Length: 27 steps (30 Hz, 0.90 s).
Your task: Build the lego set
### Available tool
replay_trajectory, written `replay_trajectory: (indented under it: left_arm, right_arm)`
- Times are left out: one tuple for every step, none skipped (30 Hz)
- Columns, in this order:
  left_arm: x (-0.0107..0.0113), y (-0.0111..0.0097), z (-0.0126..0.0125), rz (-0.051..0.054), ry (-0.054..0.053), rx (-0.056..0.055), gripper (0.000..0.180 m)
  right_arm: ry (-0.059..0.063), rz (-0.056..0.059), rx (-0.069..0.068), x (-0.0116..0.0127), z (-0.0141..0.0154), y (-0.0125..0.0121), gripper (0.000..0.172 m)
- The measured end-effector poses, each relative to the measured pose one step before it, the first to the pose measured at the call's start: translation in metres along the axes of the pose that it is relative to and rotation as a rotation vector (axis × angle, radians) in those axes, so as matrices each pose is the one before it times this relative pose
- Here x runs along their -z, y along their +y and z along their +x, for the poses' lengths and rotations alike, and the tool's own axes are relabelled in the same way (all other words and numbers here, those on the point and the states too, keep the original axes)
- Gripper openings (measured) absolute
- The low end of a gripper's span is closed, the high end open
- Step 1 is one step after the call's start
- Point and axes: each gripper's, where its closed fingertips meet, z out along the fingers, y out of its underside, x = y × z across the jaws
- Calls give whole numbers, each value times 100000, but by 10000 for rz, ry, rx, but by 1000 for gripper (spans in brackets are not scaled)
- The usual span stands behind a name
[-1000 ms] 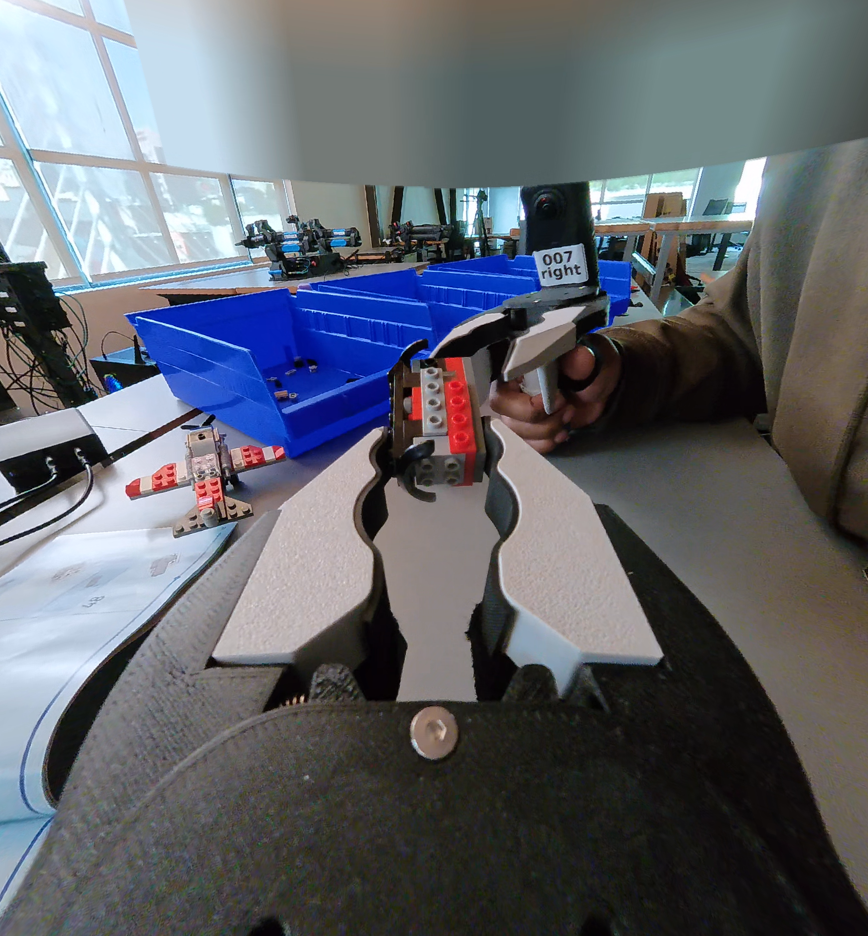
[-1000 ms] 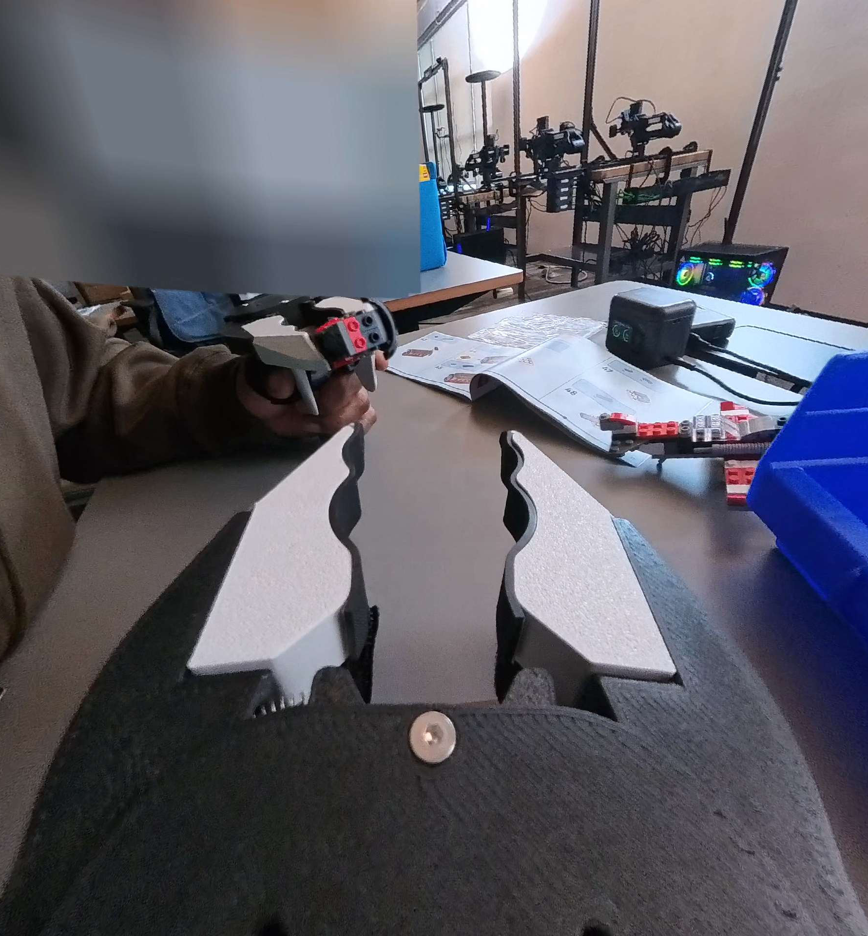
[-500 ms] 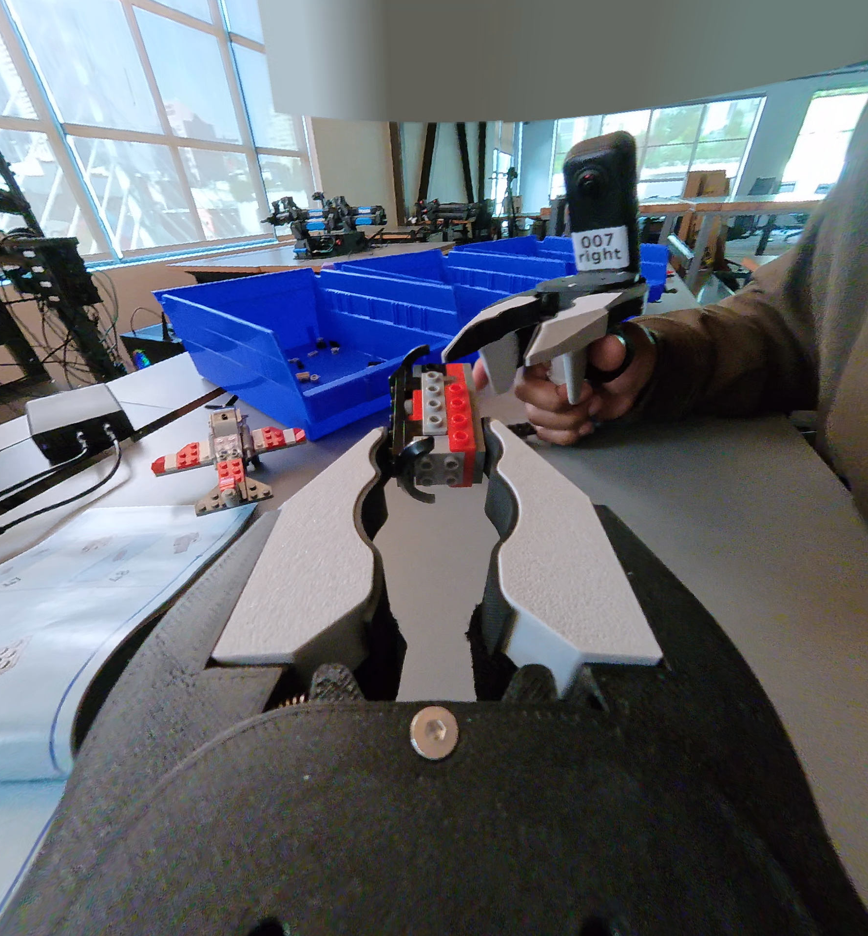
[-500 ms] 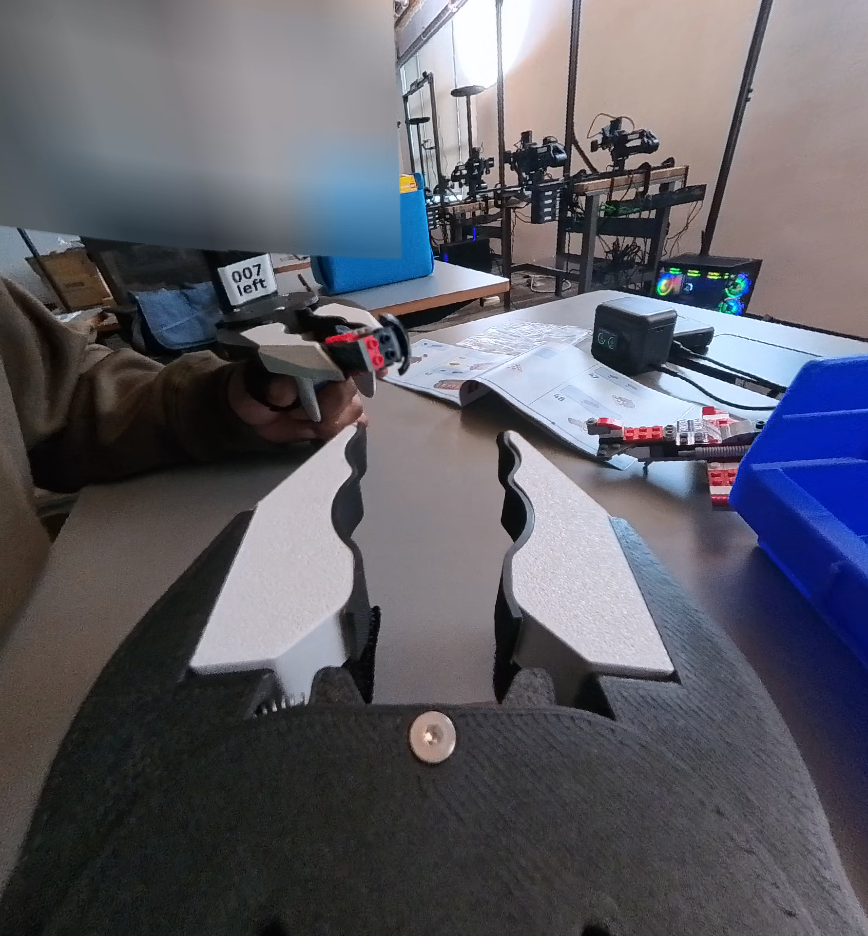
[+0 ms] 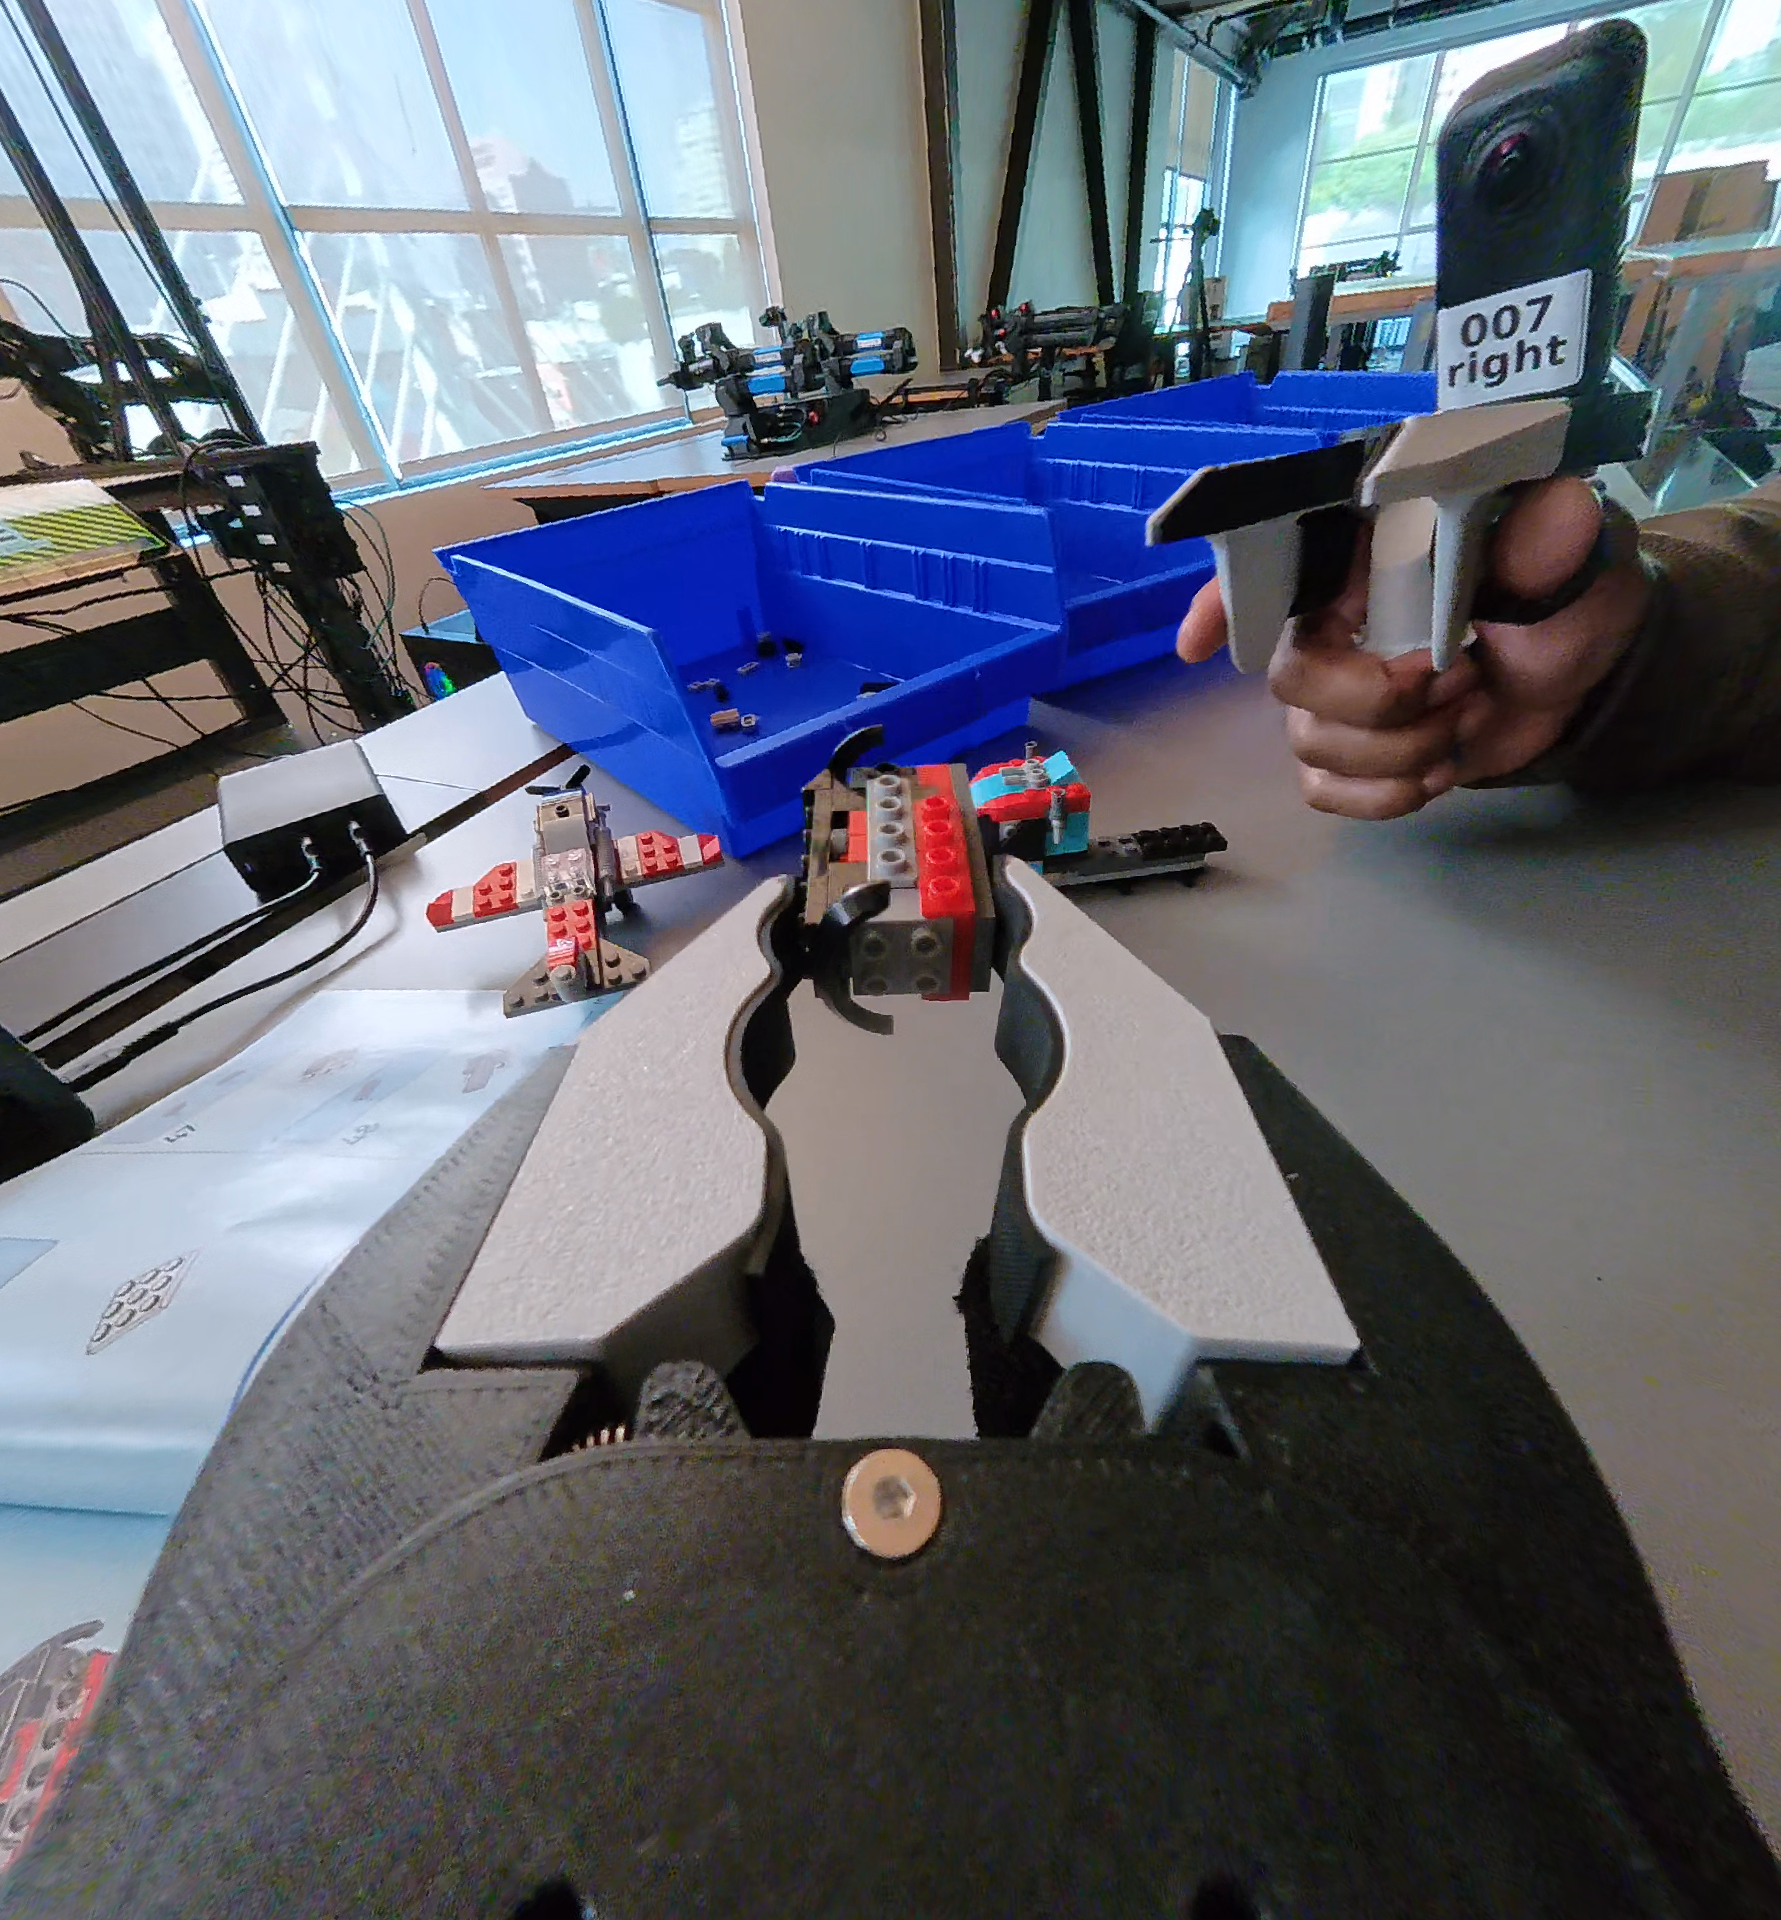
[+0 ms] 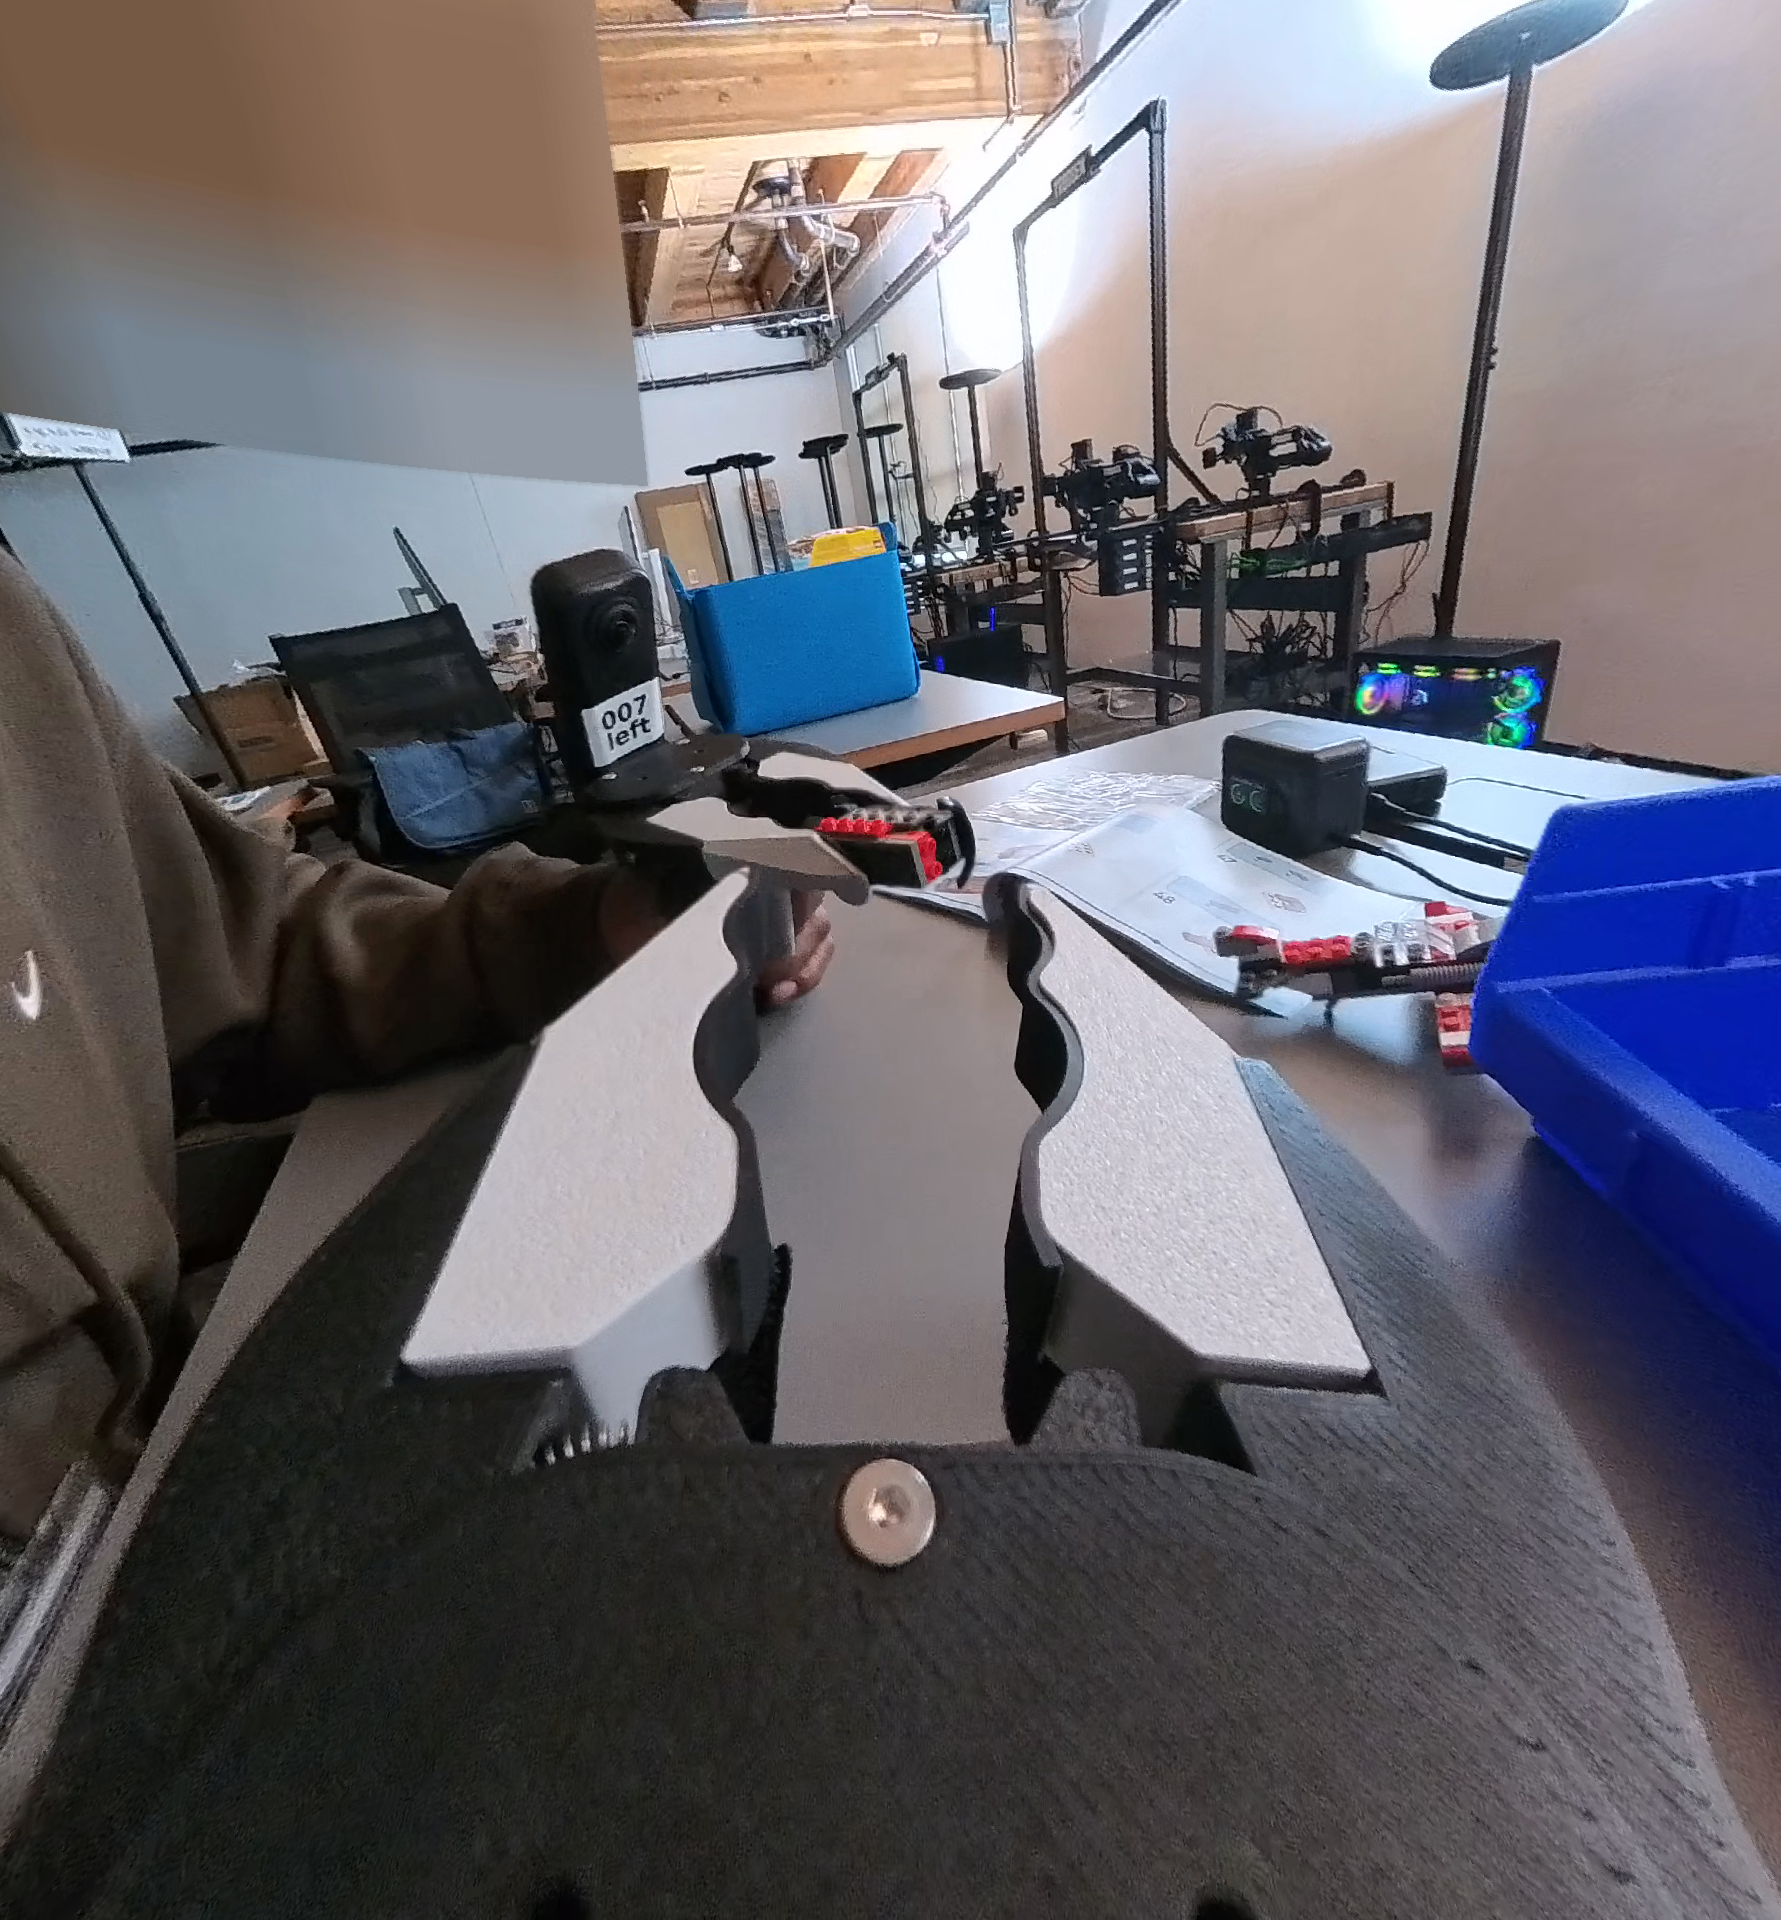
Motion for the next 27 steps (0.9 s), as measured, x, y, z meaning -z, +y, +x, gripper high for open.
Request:
replay_trajectory:
  left_arm:
    - [-60,-2,-99,-7,-44,4,35]
    - [-50,9,-125,-6,-60,9,35]
    - [-43,7,-95,-6,-51,4,35]
    - [-49,14,-68,-12,-30,1,35]
    - [-44,23,-34,-18,-7,4,35]
    - [-36,22,-24,-17,-7,1,35]
    - [-25,9,0,-9,-1,-7,35]
    - [-4,10,22,-8,19,-5,35]
    - [8,-15,27,4,21,-3,35]
    - [21,-17,6,15,9,0,35]
    - [22,-26,14,14,14,3,35]
    - [22,-15,15,13,13,4,35]
    - [22,-26,19,14,19,0,35]
    - [17,-21,37,16,20,-5,35]
    - [27,-20,28,16,15,-12,35]
    - [27,-30,40,14,15,-20,35]
    - [21,-10,48,5,14,-21,35]
    - [12,9,40,-10,8,-16,35]
    - [15,14,23,-12,2,-16,35]
    - [0,3,25,-5,5,-17,35]
    - [2,5,21,-6,5,-7,35]
    - [-4,9,-18,-6,-8,5,35]
    - [-5,-4,-15,-3,-2,13,35]
    - [2,1,-31,2,-10,19,35]
    - [4,3,-40,1,-12,22,35]
    - [-12,-3,-54,-3,-20,24,35]
    - [-3,9,-43,-5,-18,18,35]
  right_arm:
    - [52,-31,13,303,240,19,47]
    - [78,-23,1,286,307,34,47]
    - [72,-12,-12,269,298,19,47]
    - [68,-20,-20,237,288,34,46]
    - [70,-31,-23,185,294,54,46]
    - [78,-30,-22,160,290,69,46]
    - [82,-32,-20,126,283,76,46]
    - [80,-40,-21,81,277,91,45]
    - [63,-35,-26,52,232,100,45]
    - [37,-22,-37,22,174,76,45]
    - [30,-16,-48,7,140,61,45]
    - [29,-10,-43,-13,117,67,45]
    - [17,-16,-18,-26,69,75,45]
    - [10,-34,-3,-24,55,104,45]
    - [15,-23,-1,-29,46,81,45]
    - [8,-8,-8,-13,37,47,45]
    - [-2,-12,-16,-11,15,42,45]
    - [6,-10,-13,-13,27,30,45]
    - [11,4,-5,8,31,1,45]
    - [0,2,-9,8,11,-7,44]
    - [-5,1,-16,0,2,-16,44]
    - [2,11,-13,11,4,-28,44]
    - [4,19,-11,27,4,-50,44]
    - [-4,18,-17,14,-16,-47,44]
    - [-4,24,-27,28,-10,-59,44]
    - [-1,33,-41,27,-7,-75,44]
    - [-12,38,-56,42,-22,-86,44]
